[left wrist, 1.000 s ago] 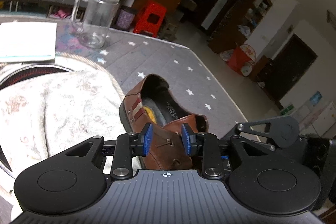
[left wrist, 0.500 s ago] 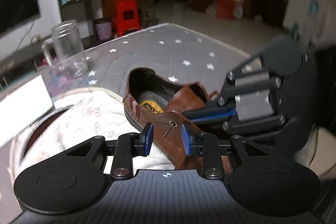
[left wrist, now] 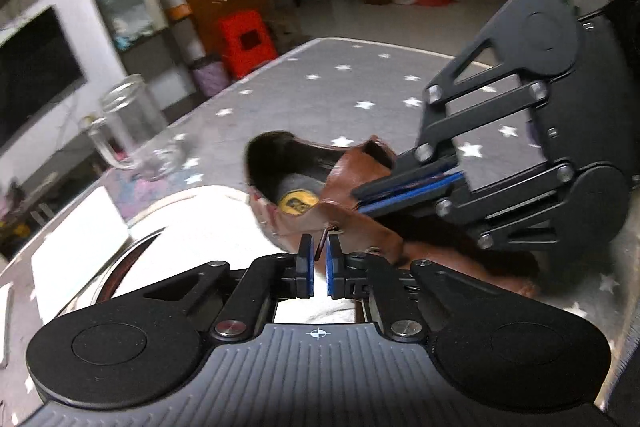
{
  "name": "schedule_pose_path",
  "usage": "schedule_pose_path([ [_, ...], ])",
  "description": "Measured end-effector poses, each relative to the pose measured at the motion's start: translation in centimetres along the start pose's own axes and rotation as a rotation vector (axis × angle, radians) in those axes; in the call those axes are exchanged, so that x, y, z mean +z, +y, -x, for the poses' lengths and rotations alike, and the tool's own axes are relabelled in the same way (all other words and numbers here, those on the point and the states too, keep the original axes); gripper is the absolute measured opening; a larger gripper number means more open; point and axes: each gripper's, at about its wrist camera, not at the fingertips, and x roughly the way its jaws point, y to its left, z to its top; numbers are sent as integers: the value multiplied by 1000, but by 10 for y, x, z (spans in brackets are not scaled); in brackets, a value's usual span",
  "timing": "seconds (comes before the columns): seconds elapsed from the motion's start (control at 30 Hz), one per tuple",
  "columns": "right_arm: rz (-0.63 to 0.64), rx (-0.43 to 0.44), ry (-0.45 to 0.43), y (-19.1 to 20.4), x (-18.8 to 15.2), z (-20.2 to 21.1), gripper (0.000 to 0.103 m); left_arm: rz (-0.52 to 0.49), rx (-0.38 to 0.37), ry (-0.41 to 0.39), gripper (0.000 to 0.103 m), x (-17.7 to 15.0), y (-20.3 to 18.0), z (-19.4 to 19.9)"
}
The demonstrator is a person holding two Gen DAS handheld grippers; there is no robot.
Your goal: Lace up shoes with both hands
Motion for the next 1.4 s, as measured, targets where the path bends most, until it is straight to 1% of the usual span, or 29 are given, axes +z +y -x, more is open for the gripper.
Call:
schedule_pose_path([
  [0.13,-20,-23,5,2,2,7,1,58,135,-34,3,-2,5,15],
  [0.23,-35,-30,15,8,-1,17,1,97,211,-57,3,-6,13,29],
  [0.33,-46,-26,39,20,-4,26,1,139,268,-77,3,-11,20,45],
  [0.5,-82,-28,97,38,-15,31,1,202,315,-92,3,-21,31,64],
  [0.53,-95,-32,106,40,-16,31,1,211,320,-90,3,-23,33,67],
  [0.6,-105,-34,111,41,-17,30,1,254,291,-82,3,-27,41,70],
  [0.67,-112,-35,114,41,-17,29,1,298,283,-66,3,-33,47,70],
  [0.73,-119,-37,117,42,-17,28,1,305,324,-52,3,-38,50,71],
  [0.8,-126,-38,121,42,-17,26,1,342,315,-53,3,-44,56,74],
  [0.83,-130,-38,122,42,-17,26,1,360,321,-47,3,-46,60,74],
  [0.93,-140,-40,127,43,-18,24,1,368,315,-13,3,-50,63,71],
  [1.07,-155,-43,133,43,-18,21,2,383,334,21,3,-57,68,66],
  [1.17,-165,-44,138,44,-19,19,2,401,313,60,4,-68,73,58],
  [1.23,-172,-46,141,44,-19,18,2,410,316,81,8,-74,75,54],
  [1.33,-176,-44,146,47,-16,21,2,403,334,111,11,-85,78,54],
  [1.37,-177,-42,148,48,-15,23,2,407,332,118,14,-88,80,53],
  [1.4,-177,-42,147,48,-16,23,2,409,319,129,16,-93,82,55],
])
